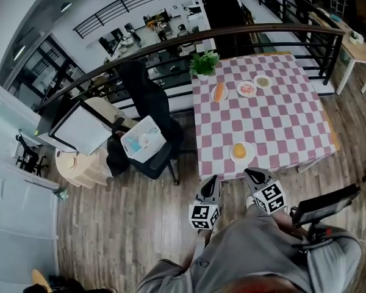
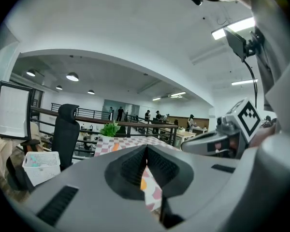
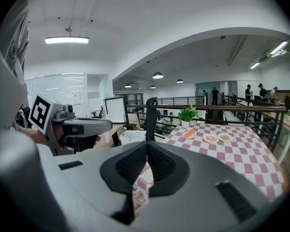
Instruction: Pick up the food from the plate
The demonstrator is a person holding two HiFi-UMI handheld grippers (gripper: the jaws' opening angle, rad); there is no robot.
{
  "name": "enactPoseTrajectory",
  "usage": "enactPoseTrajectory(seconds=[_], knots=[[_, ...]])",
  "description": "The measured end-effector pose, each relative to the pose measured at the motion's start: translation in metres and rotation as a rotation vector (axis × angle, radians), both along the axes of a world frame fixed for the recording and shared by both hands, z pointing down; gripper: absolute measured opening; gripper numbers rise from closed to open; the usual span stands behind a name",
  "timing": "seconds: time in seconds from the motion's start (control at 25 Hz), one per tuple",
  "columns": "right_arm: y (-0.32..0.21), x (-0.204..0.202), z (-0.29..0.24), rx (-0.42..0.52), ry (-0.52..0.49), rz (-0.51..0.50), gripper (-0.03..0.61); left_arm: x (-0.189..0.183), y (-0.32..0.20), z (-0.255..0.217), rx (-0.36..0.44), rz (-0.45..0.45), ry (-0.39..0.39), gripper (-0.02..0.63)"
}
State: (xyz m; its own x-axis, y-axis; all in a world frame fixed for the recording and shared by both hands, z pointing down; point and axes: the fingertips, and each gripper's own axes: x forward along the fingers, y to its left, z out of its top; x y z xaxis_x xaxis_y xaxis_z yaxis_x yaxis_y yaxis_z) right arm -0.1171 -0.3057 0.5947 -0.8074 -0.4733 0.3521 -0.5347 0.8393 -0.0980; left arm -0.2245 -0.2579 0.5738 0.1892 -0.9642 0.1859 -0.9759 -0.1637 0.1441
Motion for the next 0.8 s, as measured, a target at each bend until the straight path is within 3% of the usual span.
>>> enactPoseTrajectory(seconds=[0.24,0.4,0.56,0.8], knots=[[-0.073,-0.001,-0.025,0.042,-0.058,-0.023,0.014,0.021,-0.071,-0.038,0.092,-0.007,-0.006,0.011],[-0.106,0.007,-0.035,0.059,-0.088,-0.034,0.014,0.035,-0.105,-0.031,0.068,0.01,-0.031,0.011],[-0.133,0.025,-0.028,0.005,-0.092,-0.025,0.014,0.046,-0.146,-0.021,0.017,-0.009,-0.036,0.011],[-0.166,0.043,-0.018,-0.019,-0.091,-0.026,0.014,0.066,-0.181,-0.045,0.059,-0.045,0.009,0.011]])
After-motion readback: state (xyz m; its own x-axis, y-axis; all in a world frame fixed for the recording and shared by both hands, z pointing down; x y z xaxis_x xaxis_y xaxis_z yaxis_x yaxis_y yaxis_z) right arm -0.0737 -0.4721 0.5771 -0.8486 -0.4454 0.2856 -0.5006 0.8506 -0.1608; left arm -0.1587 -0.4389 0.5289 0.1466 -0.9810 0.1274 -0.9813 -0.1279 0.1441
